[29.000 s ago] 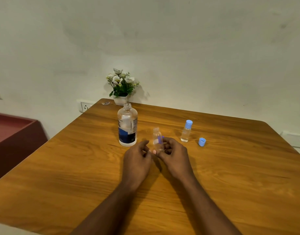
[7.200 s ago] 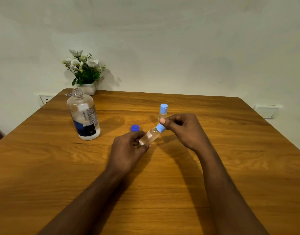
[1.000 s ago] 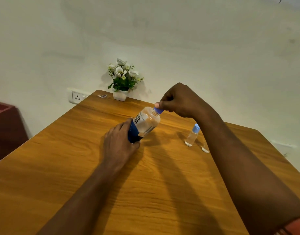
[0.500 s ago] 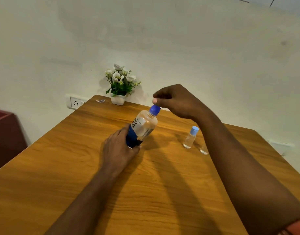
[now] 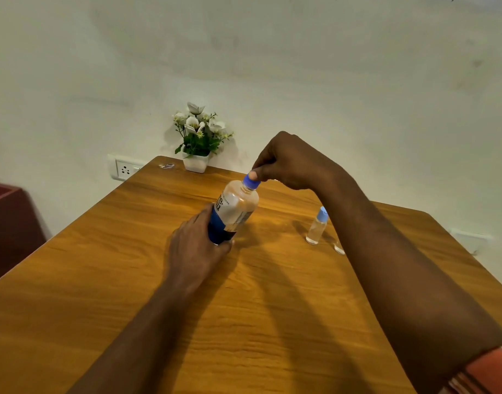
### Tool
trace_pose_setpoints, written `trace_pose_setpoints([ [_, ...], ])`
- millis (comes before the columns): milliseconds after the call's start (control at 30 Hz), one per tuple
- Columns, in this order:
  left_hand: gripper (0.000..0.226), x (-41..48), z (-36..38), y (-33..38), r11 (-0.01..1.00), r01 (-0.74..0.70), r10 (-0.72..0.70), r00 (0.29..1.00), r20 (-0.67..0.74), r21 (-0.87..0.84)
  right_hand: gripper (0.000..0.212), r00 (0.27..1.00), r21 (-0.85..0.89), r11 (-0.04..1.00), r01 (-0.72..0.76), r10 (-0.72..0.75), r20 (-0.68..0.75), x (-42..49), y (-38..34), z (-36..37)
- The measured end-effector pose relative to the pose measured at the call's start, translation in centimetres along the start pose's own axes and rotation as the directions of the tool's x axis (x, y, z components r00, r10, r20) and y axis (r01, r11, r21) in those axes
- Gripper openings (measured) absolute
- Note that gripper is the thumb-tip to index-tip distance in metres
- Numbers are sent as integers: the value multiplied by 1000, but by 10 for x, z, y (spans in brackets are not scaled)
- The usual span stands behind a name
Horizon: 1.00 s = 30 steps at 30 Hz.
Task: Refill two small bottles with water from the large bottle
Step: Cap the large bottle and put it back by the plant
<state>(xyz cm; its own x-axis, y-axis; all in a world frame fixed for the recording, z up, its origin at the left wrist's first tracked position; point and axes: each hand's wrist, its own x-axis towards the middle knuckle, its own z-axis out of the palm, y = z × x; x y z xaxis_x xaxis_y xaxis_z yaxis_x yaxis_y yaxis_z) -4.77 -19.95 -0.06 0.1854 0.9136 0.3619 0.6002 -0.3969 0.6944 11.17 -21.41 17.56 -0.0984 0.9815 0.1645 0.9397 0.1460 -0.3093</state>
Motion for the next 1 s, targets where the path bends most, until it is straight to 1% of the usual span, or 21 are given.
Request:
trace_pose_setpoints([
  [100, 85, -1, 0, 0, 1000, 7, -7, 1000, -6, -1, 28, 999, -50, 998, -47, 47, 0, 2, -5, 2],
  [167, 85, -1, 0, 0, 1000, 9, -9, 1000, -4, -1, 31, 995, -92, 991, -99, 97, -36, 5, -9, 6],
  [233, 85, -1, 0, 0, 1000, 11, -11, 1000, -5, -1, 31, 984, -121, 980, -156, 143, -109, 7, -13, 13],
  [333, 83, -2, -1, -1, 999, 30, -30, 999, -16, -21, 33, 956, -124, 971, -202, 168, -238, 11, -20, 25],
  [467, 81, -2, -2, -1, 997, 56, -56, 998, -7, -57, 43, 927, 12, 971, -239, 232, -294, 13, -23, 38],
  [533, 80, -1, -2, -1, 996, 58, -59, 998, -10, -72, 56, 903, 107, 958, -266, 286, -320, 10, -23, 42],
  [600, 80, 0, -1, -2, 995, 68, -68, 998, -1, -78, 67, 850, 246, 925, -290, 367, -377, 1, -22, 47],
  [667, 81, 0, -1, -2, 993, 83, -82, 997, 12, -80, 70, 799, 413, 874, -257, 432, -418, -13, -18, 57],
  [700, 82, 0, 0, -3, 993, 87, -86, 996, 15, -83, 68, 787, 480, 845, -237, 457, -414, -20, -15, 65],
  [733, 83, 0, 0, -2, 992, 90, -88, 996, 17, -87, 61, 788, 536, 815, -223, 474, -393, -27, -12, 76],
  [800, 82, -1, 0, -1, 992, 87, -86, 996, 15, -91, 38, 804, 597, 759, -260, 512, -302, -39, -5, 103],
  [833, 82, -2, 0, 0, 992, 85, -84, 996, 12, -93, 41, 810, 604, 739, -297, 530, -250, -43, -3, 116],
  [900, 80, -3, 0, 1, 993, 75, -74, 997, 6, -96, 58, 820, 626, 704, -335, 545, -175, -48, -1, 138],
  [1000, 75, -3, 1, 1, 995, 55, -54, 998, 19, -87, 77, 829, 630, 689, -359, 546, -125, -49, -4, 159],
])
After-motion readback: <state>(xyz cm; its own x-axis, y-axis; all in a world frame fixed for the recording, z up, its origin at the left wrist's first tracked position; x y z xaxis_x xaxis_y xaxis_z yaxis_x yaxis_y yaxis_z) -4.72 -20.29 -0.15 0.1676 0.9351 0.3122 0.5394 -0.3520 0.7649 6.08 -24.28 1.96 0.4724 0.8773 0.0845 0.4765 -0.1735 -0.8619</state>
